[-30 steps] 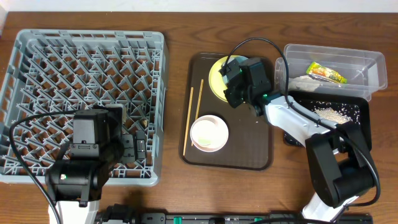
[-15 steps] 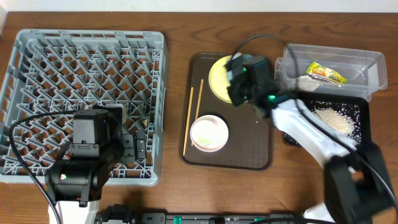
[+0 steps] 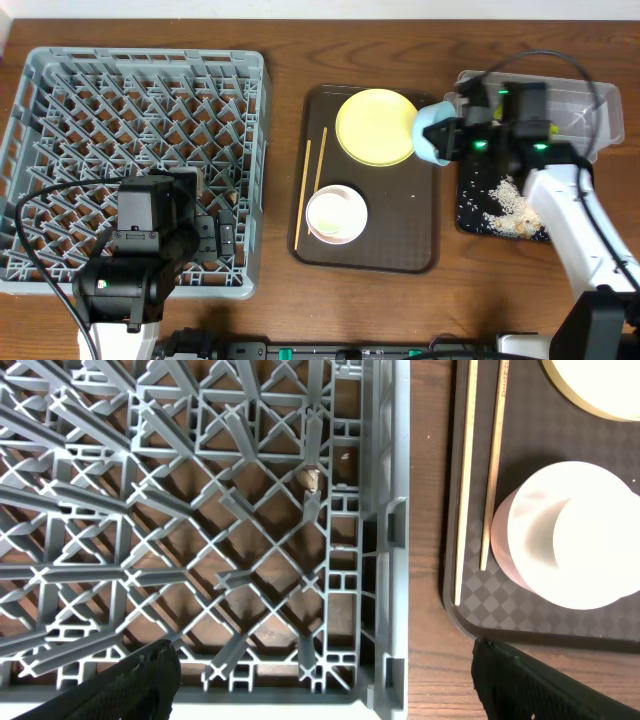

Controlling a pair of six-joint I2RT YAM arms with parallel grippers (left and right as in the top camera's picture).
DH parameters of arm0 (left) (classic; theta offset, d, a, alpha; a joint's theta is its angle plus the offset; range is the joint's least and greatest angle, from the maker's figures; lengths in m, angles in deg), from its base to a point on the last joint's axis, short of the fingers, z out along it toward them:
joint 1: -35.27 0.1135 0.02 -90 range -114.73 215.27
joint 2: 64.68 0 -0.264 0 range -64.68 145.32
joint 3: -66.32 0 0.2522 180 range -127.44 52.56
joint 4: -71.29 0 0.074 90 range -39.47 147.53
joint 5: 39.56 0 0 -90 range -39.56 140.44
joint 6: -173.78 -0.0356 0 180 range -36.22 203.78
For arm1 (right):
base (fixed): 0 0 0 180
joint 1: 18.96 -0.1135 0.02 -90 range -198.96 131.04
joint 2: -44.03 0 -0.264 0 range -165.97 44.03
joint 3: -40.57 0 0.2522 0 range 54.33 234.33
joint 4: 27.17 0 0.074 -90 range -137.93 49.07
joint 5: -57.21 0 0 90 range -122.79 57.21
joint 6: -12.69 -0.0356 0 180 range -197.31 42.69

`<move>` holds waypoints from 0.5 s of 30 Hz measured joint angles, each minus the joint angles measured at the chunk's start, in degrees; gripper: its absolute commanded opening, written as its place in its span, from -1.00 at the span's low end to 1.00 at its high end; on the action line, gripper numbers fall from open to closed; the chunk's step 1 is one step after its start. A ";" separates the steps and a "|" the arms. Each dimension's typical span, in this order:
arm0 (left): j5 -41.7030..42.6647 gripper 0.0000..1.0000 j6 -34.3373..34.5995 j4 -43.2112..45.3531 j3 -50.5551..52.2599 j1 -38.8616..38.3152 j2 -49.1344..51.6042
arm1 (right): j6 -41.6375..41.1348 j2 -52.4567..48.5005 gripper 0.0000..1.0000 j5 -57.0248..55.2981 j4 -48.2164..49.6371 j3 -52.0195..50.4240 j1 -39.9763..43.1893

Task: Sort waste into correct bins and load items into the dishwasher

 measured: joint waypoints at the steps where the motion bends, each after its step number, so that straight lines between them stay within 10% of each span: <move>1: 0.02 0.89 0.00 0.02 0.00 0.00 0.00 | -0.20 0.00 -0.98 2.86 -0.07 0.00 1.84; 15: 0.00 0.90 0.00 0.00 0.00 0.00 0.00 | -0.13 0.00 -0.98 29.73 -2.25 -1.79 23.76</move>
